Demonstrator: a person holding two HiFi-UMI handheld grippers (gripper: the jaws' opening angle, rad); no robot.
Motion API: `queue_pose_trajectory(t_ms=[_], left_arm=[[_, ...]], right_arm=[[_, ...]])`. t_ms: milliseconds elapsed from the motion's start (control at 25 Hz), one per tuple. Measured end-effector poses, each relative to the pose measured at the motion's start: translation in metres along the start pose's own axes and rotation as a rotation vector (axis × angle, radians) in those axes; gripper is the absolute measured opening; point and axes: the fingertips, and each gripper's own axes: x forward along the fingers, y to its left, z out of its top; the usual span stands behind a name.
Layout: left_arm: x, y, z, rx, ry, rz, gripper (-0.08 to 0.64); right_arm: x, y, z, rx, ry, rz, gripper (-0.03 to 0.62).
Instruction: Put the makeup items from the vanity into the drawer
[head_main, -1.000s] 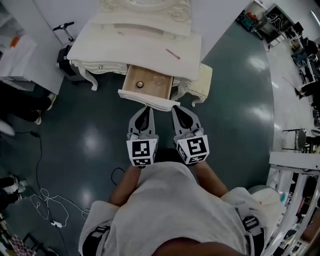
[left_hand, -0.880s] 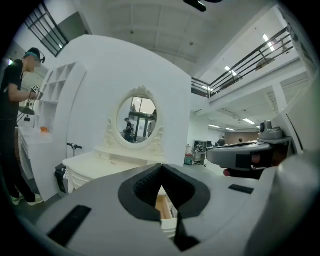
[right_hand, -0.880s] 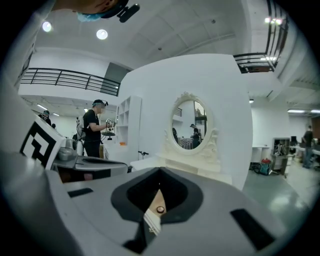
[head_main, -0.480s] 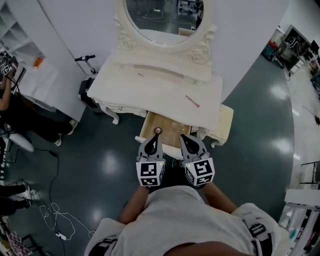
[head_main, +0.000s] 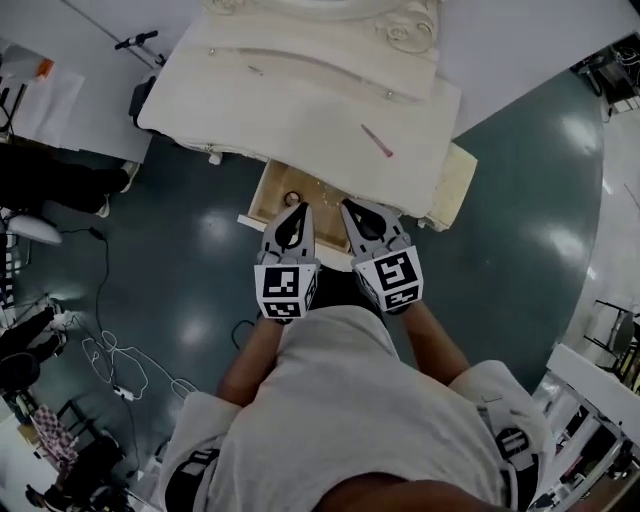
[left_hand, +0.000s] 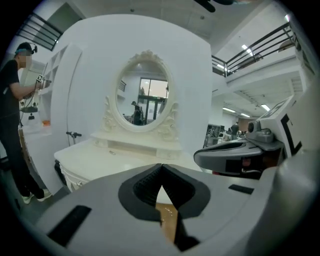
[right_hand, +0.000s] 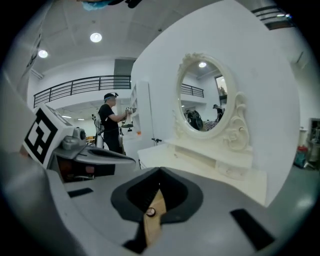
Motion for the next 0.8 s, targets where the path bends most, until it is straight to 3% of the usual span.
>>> queue_pose_trajectory(t_ms=[360, 640, 800], left_arm=[[0.039, 0.003, -0.057, -0.035, 0.164, -0.008, 0.006], [0.082, 0.003, -0.090, -0.062, 0.234, -0.099, 0.006], [0.110, 0.008, -0.098, -0.059, 0.263, -0.124, 0.006]], right_arm=[[0.034, -0.040, -0.055, 0.082, 0.102, -0.034, 0.015], [0.070, -0.073, -0.097, 0.061, 0.179, -0.127, 0.015], [0.091, -0.100, -0.119, 0.005, 0.293, -0.190, 0.015]])
